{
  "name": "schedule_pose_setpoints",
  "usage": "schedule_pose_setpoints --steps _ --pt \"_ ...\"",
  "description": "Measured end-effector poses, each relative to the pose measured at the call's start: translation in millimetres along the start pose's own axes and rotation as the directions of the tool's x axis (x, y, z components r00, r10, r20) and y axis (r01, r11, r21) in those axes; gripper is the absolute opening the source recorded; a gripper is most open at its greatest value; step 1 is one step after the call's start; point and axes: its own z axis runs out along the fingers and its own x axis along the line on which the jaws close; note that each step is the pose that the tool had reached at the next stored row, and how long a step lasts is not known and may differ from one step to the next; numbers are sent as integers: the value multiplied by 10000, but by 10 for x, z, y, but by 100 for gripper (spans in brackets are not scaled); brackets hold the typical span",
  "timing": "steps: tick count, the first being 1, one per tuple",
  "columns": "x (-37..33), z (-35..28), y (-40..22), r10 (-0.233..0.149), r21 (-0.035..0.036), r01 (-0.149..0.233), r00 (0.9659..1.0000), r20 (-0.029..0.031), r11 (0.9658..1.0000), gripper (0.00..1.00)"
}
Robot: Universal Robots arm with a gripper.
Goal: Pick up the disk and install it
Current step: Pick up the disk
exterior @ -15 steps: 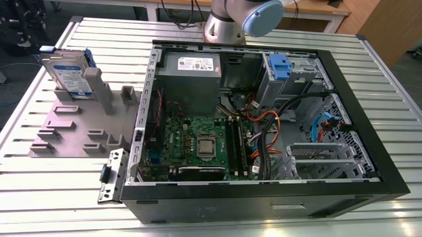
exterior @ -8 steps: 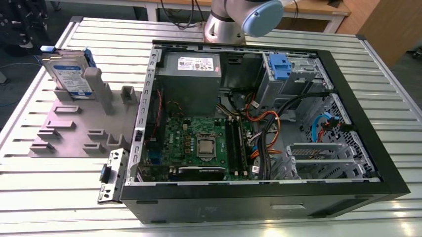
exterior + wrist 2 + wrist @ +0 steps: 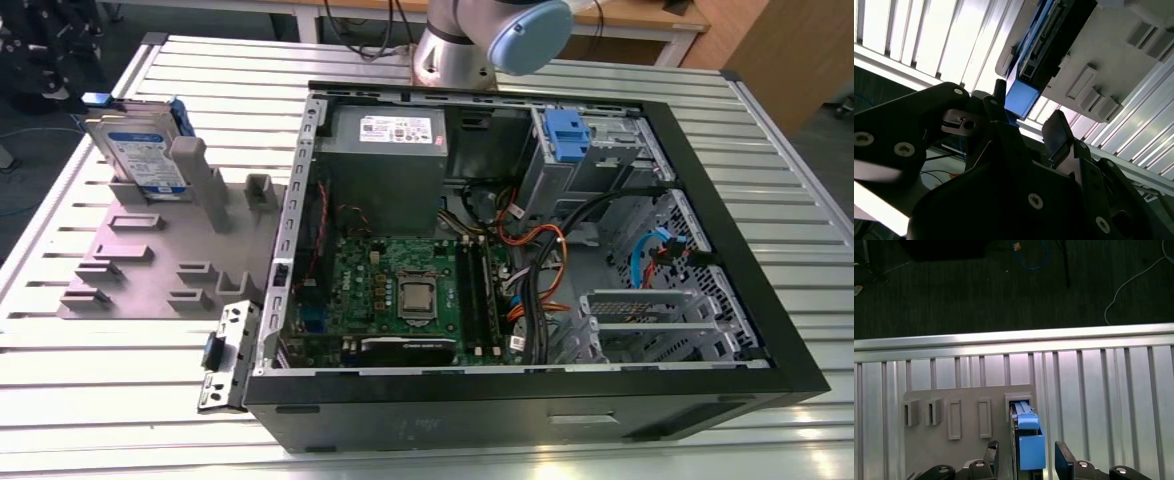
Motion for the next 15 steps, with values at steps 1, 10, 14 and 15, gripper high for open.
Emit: schedule_pose_setpoints --steps 1,10,14,15 --pt "-5 8 1 0 0 0 10000 6 10000 56" --pt "-3 154 44 -72 57 72 10000 35 10000 56" --pt "-1 217 43 -268 64 268 9996 28 9996 56" --pt "-1 228 43 -358 68 357 9994 25 9993 56"
